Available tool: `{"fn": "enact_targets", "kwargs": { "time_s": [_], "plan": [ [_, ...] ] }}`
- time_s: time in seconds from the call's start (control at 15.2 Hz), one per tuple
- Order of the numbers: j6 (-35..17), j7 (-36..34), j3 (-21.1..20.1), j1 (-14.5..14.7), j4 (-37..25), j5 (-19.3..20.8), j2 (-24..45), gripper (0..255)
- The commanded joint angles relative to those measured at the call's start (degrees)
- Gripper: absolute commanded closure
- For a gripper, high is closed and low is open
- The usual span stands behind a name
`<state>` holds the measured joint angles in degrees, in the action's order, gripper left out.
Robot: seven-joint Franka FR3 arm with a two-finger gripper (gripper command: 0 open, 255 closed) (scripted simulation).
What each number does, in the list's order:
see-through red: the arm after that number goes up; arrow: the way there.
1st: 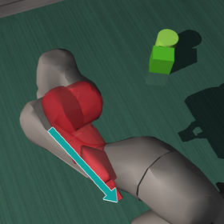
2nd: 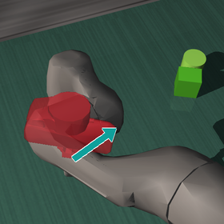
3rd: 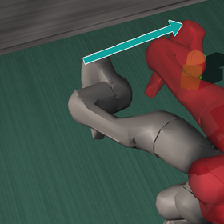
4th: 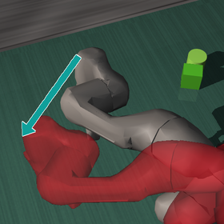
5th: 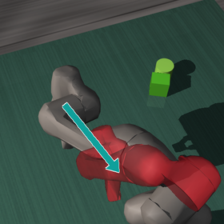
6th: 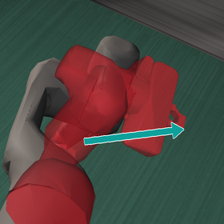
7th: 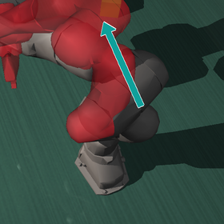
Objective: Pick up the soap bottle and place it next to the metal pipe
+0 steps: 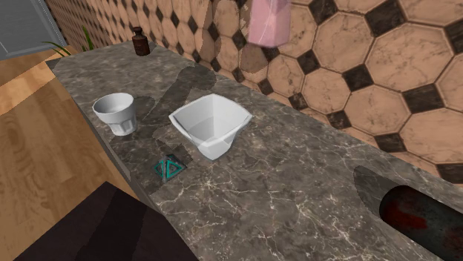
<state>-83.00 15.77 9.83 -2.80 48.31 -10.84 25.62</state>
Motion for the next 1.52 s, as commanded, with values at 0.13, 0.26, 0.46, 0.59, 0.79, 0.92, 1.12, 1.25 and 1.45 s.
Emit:
{"fn": "enact_targets", "kwargs": {
  "time_s": [0.13, 0.26, 0.46, 0.59, 0.79, 0.92, 1.12, 1.25, 1.45],
  "plan": [
    [3.2, 0.7, 0.1, -1.5, -4.6, -0.6, 1.5, 255],
    [1.4, 3.1, 0.7, -2.6, 1.1, -0.5, -2.0, 255],
    [-0.1, 6.8, 1.7, -4.8, 6.6, -0.7, -5.6, 255],
    [-0.5, 9.2, 2.4, -6.4, 9.1, -0.9, -7.3, 255],
    [-0.7, 12.9, 3.5, -8.9, 11.6, -1.4, -9.1, 255],
    [-0.6, 15.4, 4.3, -10.6, 12.5, -1.8, -9.8, 255],
    [0.0, 19.2, 5.6, -13.3, 13.1, -2.5, -10.2, 255],
    [0.6, 21.8, 6.4, -15.2, 12.8, -3.1, -10.1, 255],
    [1.8, 25.6, 7.7, -18.3, 11.5, -4.1, -9.2, 255]
  ]
}}
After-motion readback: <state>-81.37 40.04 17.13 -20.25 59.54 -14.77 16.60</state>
